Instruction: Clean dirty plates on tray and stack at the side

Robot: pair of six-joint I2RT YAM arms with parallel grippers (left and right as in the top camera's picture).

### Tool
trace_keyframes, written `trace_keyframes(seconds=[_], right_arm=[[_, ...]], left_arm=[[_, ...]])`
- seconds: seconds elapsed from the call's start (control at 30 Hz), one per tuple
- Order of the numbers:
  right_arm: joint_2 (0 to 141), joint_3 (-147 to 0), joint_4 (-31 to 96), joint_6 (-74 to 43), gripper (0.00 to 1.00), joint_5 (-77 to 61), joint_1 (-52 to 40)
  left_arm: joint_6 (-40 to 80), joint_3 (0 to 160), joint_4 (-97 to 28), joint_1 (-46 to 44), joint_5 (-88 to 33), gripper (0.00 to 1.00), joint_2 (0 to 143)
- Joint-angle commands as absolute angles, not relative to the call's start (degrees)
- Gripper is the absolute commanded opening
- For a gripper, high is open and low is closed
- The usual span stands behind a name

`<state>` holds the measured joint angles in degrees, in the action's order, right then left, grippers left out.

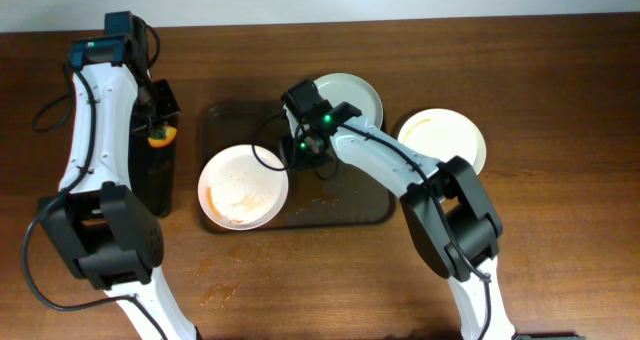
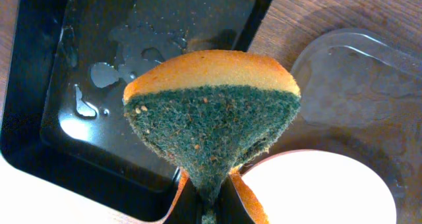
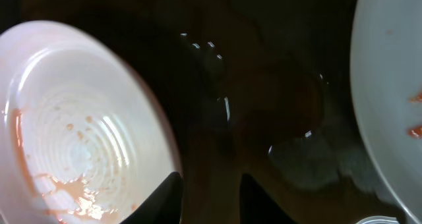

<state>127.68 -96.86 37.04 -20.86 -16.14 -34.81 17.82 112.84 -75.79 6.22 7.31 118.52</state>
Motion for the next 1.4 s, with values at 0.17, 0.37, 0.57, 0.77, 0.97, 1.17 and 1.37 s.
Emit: trace_keyframes(seconds=[0.17, 0.37, 0.57, 0.77, 0.97, 1.17, 1.37], right_arm=[[129.7, -97.5, 34.5, -21.2, 0.29, -21.0, -35.3], [129.7, -97.5, 31.5, -21.6, 0.37, -23.7, -32.9], [129.7, -97.5, 31.7, -21.4, 0.48, -23.6, -33.1], [131.6, -97.4, 33.3, -30.3, 0.29, -16.7, -36.0], [131.6, -97.4, 34.6, -33.9, 0.04, -15.8, -35.9], [131.6, -97.4, 34.7, -46.6, 0.04, -12.9, -34.9], [131.6, -97.4, 34.7, -46.3, 0.04, -13.0, -34.0]], left_arm=[[18.6, 113.3, -75.1, 5.7, 6.9, 0.0, 118.2], [18.6, 113.3, -75.1, 5.7, 6.9, 0.0, 118.2], [18.6, 113.3, -75.1, 5.7, 6.9, 0.01, 118.2], [18.6, 113.3, -75.1, 5.6, 6.9, 0.0, 118.2], [18.7, 113.3, -75.0, 5.6, 4.8, 0.01, 118.5], [18.6, 113.3, -78.6, 0.0, 2.3, 0.01, 123.3], [21.2, 99.5, -73.4, -7.9, 2.2, 0.01, 126.6]])
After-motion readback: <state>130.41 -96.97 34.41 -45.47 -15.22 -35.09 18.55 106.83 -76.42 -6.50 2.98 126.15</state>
